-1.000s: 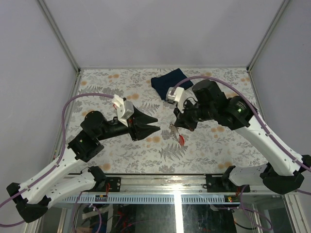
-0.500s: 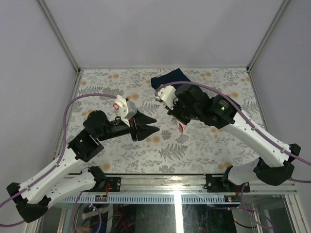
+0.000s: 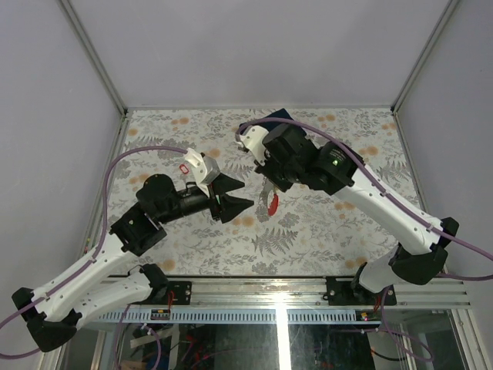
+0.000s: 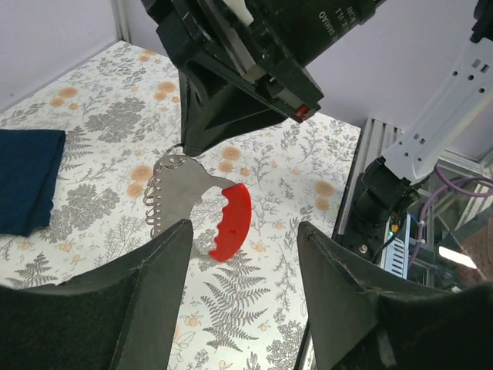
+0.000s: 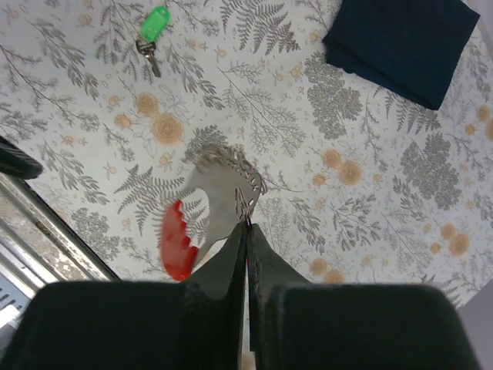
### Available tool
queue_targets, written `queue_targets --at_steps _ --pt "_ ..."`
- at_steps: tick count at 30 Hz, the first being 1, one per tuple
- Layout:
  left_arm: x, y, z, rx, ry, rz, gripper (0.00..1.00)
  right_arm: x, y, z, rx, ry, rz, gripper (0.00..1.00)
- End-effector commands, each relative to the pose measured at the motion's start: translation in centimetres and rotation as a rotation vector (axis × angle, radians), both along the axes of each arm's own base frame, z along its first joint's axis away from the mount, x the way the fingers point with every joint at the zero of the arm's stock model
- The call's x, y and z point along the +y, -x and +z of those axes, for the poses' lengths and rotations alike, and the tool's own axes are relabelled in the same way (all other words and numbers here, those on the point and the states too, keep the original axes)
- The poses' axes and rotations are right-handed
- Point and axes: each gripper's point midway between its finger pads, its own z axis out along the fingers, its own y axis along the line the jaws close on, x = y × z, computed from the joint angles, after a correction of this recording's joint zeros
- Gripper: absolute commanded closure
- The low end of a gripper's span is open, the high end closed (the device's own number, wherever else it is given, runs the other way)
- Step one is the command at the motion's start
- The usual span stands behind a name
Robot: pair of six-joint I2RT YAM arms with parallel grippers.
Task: Put the keys on the keyring
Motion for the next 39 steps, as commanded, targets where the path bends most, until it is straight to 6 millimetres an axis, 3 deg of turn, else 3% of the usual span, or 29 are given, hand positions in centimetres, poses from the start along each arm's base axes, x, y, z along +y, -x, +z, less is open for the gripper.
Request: queue_targets --at_steps 1,9,10,13,14,20,25,29,39 --pt "0.7 -1.4 0.1 0.006 0.014 0.096 0.43 1.5 -1.1 0.9 0.032 -0.081 -0.021 1.0" --pt "1.9 -3.9 -0.7 0.065 0.002 0.291 0.45 2.7 -2.3 0.0 0.113 -0.176 -0.027 1.0" --pt "2.0 -4.0 -0.9 0.079 -0.018 0.301 0.39 2.8 -2.3 -0.1 0.115 -0.18 -0.025 1.0" --pt "2.0 -4.7 -2.4 0.124 -0.089 0.332 0.02 2.8 -2.2 -0.3 0.12 -0.189 -0.021 1.0" --pt "2.0 -4.7 -2.6 0.132 -0.095 0.333 0.0 2.8 -2.2 -0.4 0.121 -0.189 -0.021 1.0" --pt "3.5 -5.5 -2.5 0.161 -0.058 0.442 0.0 2.2 -2.2 -0.3 0.113 -0.196 -0.031 1.0" --pt "4.2 -5.5 -2.4 0.149 -0.124 0.454 0.0 1.6 -2.3 -0.3 0.103 -0.196 -0.044 1.0" --pt "4.7 -5.8 -3.3 0.158 -0.145 0.486 0.0 1.2 -2.5 -0.4 0.098 -0.196 -0.058 1.0" --pt "2.4 -6.7 -5.9 0.294 -0.125 0.483 0.0 0.9 -3.9 -0.1 0.087 -0.239 -0.118 1.0"
